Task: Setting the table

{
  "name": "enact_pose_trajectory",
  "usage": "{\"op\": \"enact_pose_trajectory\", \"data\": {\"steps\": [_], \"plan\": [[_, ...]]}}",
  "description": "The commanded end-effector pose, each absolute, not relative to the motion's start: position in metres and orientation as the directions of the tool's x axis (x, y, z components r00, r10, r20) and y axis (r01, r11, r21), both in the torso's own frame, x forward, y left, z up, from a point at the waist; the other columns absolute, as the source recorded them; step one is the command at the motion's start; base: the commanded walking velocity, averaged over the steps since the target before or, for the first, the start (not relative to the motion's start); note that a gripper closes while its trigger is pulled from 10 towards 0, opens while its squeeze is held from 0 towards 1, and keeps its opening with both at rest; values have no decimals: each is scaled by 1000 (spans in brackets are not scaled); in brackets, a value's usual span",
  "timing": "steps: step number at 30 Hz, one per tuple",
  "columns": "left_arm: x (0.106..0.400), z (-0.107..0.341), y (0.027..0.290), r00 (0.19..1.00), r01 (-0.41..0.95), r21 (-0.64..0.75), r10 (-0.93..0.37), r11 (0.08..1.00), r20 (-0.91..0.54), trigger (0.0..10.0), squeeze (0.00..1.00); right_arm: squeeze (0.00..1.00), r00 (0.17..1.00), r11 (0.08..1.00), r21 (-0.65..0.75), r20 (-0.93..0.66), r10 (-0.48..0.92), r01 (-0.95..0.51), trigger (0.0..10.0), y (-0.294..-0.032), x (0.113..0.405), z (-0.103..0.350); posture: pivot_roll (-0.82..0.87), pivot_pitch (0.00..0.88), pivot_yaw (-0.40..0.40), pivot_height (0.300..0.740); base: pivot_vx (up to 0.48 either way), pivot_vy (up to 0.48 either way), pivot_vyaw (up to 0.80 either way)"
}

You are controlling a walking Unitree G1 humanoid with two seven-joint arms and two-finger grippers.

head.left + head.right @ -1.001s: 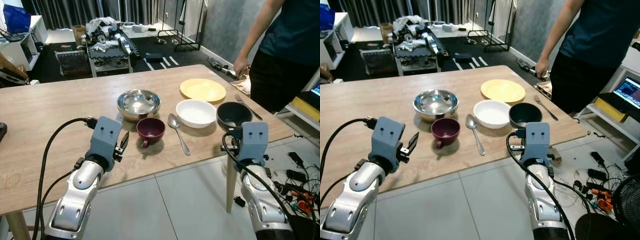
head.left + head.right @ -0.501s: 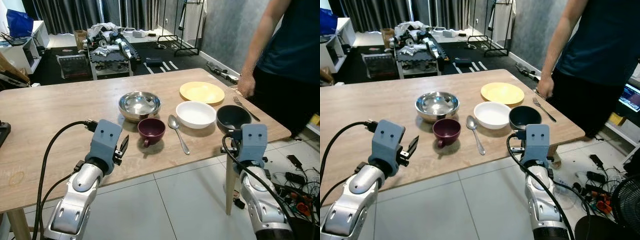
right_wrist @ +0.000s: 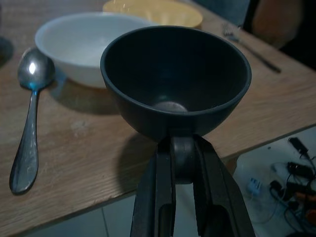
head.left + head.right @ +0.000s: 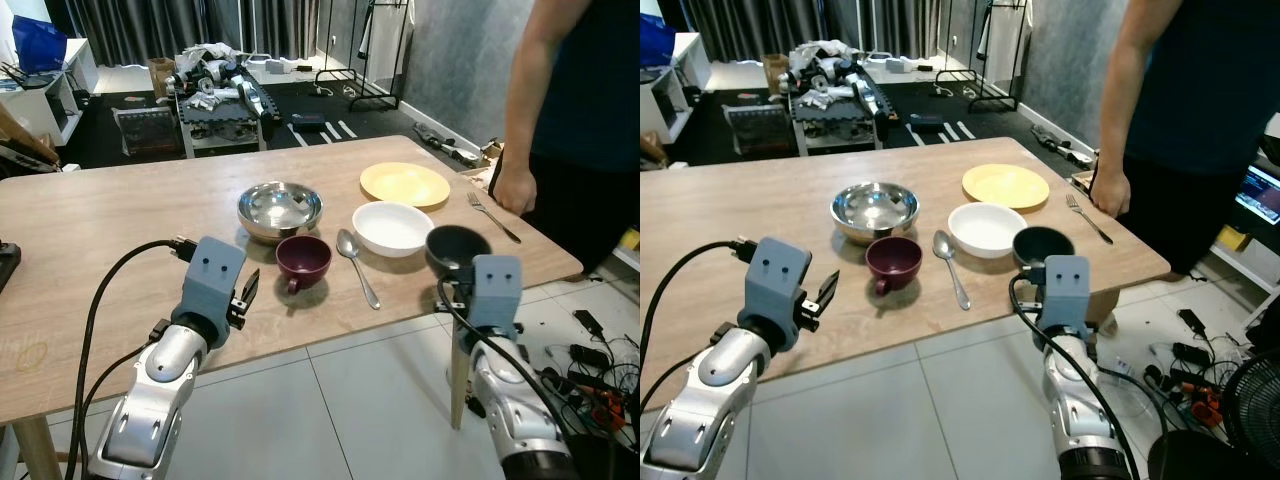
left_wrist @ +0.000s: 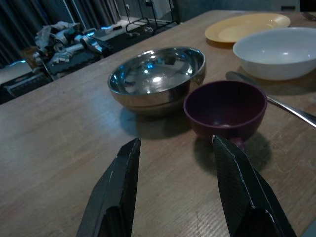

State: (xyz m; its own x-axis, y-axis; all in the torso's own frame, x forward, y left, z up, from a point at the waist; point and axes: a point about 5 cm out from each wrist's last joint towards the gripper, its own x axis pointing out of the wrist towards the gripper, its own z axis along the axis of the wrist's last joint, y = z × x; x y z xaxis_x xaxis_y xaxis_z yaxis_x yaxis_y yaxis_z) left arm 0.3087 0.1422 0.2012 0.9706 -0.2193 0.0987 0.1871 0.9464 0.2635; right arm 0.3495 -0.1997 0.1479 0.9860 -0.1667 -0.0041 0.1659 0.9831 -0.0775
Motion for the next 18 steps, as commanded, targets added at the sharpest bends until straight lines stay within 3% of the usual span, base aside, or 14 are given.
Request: {"op": "enact_pose_trajectory", "data": {"steps": [1,10,11,12,18], "plan": [[306,198,141,971,198,263,-225,944,78,10000,0,0,985,984,-52,-5,-171,171,10000,-199,351,146,150,62,43,740,0,0,0],[303,197,143,973,194,266,-219,944,68,10000,0,0,985,984,-45,-16,-171,170,10000,-201,355,143,157,77,43,740,0,0,0],[303,197,143,973,195,266,-219,944,66,10000,0,161,985,984,-47,-19,-171,170,10000,-202,356,142,157,79,43,740,0,0,0],[303,197,143,974,195,266,-219,944,65,10000,0,1000,985,984,-47,-19,-172,171,10000,-203,356,141,157,79,43,740,0,0,0],[303,197,142,974,196,264,-220,944,61,10000,0,1000,986,985,-36,7,-167,167,10000,-204,357,144,156,81,44,740,0,0,0]]}}
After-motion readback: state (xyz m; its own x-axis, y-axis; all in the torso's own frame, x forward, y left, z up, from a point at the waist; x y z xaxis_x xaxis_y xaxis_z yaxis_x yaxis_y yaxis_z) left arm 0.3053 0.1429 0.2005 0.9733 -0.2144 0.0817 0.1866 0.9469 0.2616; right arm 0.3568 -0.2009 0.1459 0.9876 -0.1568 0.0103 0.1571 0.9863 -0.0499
